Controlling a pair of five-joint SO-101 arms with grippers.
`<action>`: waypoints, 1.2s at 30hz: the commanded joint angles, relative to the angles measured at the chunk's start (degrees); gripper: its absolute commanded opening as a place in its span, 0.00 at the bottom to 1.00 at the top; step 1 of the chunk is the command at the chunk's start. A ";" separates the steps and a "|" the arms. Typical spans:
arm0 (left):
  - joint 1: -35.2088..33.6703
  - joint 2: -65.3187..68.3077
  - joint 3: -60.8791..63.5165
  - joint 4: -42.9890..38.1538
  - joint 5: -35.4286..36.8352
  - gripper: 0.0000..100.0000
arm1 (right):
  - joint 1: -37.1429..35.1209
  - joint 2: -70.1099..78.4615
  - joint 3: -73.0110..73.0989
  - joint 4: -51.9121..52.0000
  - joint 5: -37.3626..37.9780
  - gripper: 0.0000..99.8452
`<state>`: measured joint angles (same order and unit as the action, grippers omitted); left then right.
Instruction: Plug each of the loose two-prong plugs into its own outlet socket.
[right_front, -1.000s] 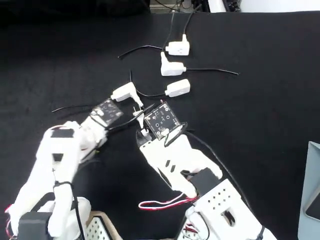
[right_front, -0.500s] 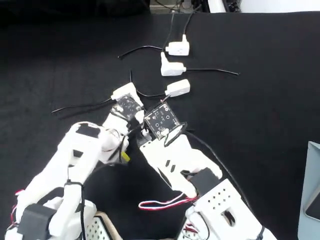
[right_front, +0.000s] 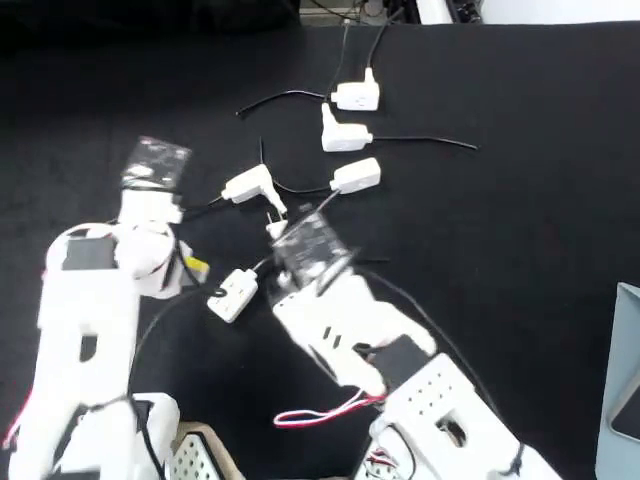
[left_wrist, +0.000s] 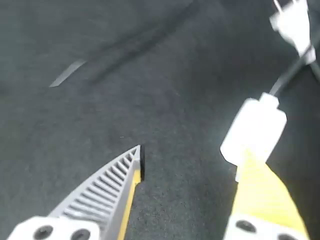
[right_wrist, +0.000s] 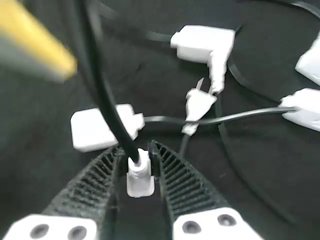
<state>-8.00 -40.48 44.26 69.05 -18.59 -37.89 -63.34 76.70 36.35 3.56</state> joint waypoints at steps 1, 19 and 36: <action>-5.14 -13.63 3.30 0.35 7.03 0.30 | -4.31 8.92 -7.87 0.26 -1.05 0.01; -19.91 -22.51 18.51 -8.97 21.45 0.30 | -11.60 37.85 -20.18 -16.18 -4.48 0.01; -19.56 -22.68 18.59 -8.88 21.54 0.30 | -11.43 40.31 -15.34 -24.62 -4.48 0.01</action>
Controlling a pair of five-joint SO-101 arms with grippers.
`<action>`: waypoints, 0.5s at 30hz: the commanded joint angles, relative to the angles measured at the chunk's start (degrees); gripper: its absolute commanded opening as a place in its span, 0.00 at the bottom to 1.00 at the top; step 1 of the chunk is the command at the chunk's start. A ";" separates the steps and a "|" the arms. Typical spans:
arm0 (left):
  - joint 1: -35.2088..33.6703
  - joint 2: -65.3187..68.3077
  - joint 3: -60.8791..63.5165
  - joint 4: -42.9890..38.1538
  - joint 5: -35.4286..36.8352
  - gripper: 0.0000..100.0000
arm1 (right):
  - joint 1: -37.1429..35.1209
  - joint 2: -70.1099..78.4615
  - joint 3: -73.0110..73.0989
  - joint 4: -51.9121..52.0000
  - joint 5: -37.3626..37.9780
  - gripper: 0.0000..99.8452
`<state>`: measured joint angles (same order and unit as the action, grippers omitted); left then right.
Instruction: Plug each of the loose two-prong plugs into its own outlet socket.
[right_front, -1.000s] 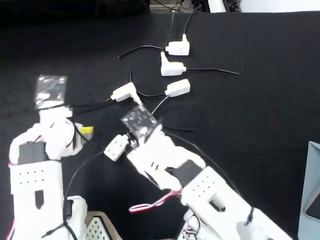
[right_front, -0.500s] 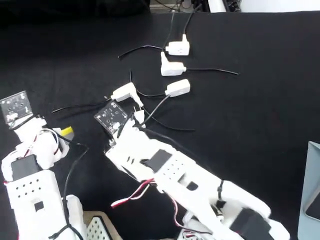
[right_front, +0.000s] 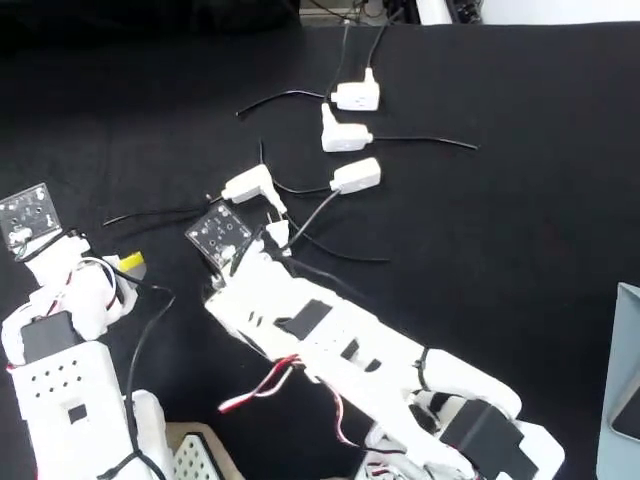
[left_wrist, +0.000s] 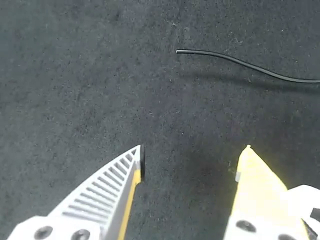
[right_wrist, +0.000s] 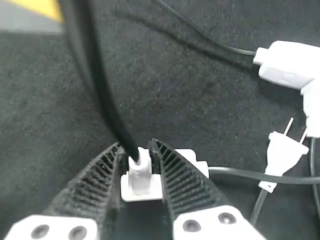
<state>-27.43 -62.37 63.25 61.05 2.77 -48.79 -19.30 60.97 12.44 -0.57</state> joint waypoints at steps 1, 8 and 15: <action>0.04 -0.79 -0.40 -0.79 0.18 0.30 | -0.53 -5.49 0.66 -0.09 -0.35 0.01; 8.57 -0.79 -1.01 -1.14 0.00 0.31 | -0.88 -19.82 1.27 9.76 -0.44 0.01; 17.36 -0.88 -1.80 -3.08 0.26 0.31 | -3.96 -24.48 4.79 10.46 -0.09 0.01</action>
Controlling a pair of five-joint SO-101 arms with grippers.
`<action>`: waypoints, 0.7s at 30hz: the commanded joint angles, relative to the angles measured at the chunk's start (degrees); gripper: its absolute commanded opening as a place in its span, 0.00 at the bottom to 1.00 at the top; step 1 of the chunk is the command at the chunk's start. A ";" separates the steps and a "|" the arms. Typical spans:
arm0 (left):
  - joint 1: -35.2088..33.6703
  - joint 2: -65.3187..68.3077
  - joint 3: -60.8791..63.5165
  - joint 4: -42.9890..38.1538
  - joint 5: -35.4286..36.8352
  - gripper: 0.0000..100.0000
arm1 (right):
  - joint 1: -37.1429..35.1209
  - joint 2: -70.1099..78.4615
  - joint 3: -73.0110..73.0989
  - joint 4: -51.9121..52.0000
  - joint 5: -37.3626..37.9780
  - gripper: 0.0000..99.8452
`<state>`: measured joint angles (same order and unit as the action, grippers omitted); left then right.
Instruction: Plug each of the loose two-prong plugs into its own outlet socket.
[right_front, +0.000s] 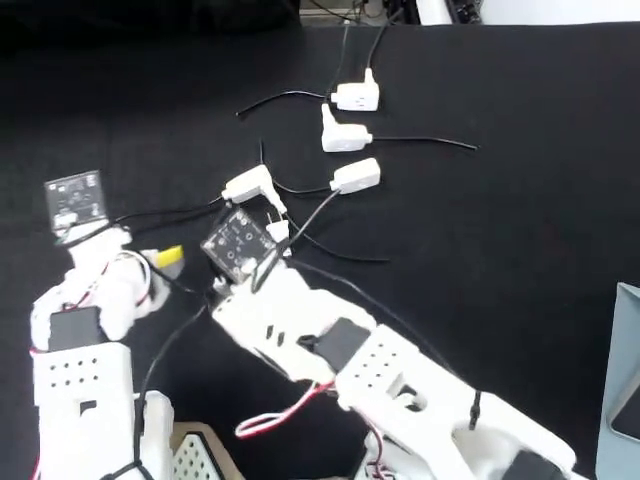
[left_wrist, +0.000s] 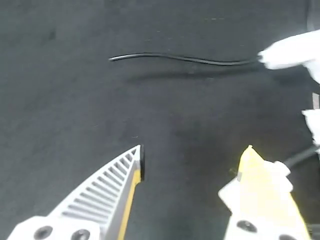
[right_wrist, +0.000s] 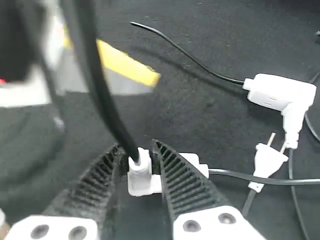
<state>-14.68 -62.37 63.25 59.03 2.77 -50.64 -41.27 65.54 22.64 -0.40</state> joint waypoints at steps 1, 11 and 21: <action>5.49 -0.88 -1.89 -1.05 0.35 0.31 | -2.29 -2.33 0.31 0.26 -0.18 0.01; 6.64 -4.22 -5.14 3.87 0.26 0.31 | -1.14 2.86 -0.22 -1.49 -0.09 0.01; 13.93 -21.45 -0.92 11.25 -2.11 0.31 | 2.29 5.76 -1.54 -3.34 -0.09 0.01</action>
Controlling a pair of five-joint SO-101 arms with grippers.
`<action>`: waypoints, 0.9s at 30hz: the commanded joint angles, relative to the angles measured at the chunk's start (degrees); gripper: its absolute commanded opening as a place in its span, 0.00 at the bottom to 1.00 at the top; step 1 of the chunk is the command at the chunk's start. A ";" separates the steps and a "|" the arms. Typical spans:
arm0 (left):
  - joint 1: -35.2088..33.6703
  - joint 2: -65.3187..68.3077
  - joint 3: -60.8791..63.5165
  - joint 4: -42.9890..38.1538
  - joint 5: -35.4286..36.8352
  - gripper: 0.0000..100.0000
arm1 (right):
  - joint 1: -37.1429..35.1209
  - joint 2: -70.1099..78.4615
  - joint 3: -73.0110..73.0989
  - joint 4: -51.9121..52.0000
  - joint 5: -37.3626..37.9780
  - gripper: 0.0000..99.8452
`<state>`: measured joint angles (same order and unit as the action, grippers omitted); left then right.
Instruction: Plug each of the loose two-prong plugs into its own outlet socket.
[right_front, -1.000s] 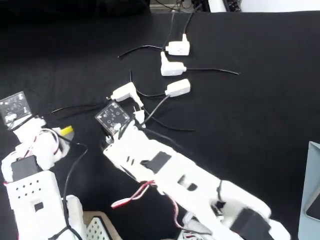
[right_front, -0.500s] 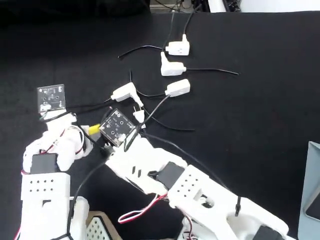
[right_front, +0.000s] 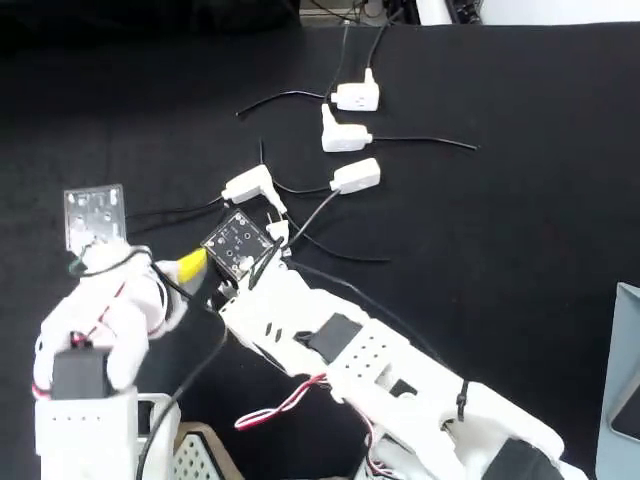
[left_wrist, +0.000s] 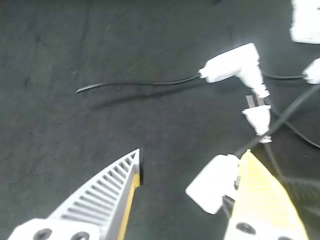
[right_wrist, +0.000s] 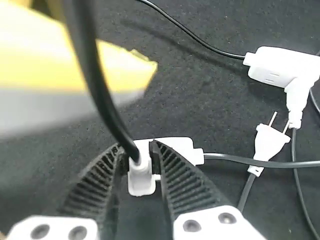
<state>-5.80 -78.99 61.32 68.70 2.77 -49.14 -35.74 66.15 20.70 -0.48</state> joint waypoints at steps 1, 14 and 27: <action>6.11 -5.63 1.71 1.58 -2.90 0.31 | 0.79 0.22 -2.15 -1.41 0.00 0.01; 6.46 -7.47 2.33 2.73 -5.71 0.31 | 0.88 0.40 -2.07 -1.41 0.00 0.01; -16.40 -7.47 3.47 -2.99 2.02 0.30 | 0.79 2.33 -2.59 -3.69 -0.44 0.01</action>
<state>-17.93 -86.20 64.92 67.38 2.24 -48.88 -35.21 66.15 19.21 -0.48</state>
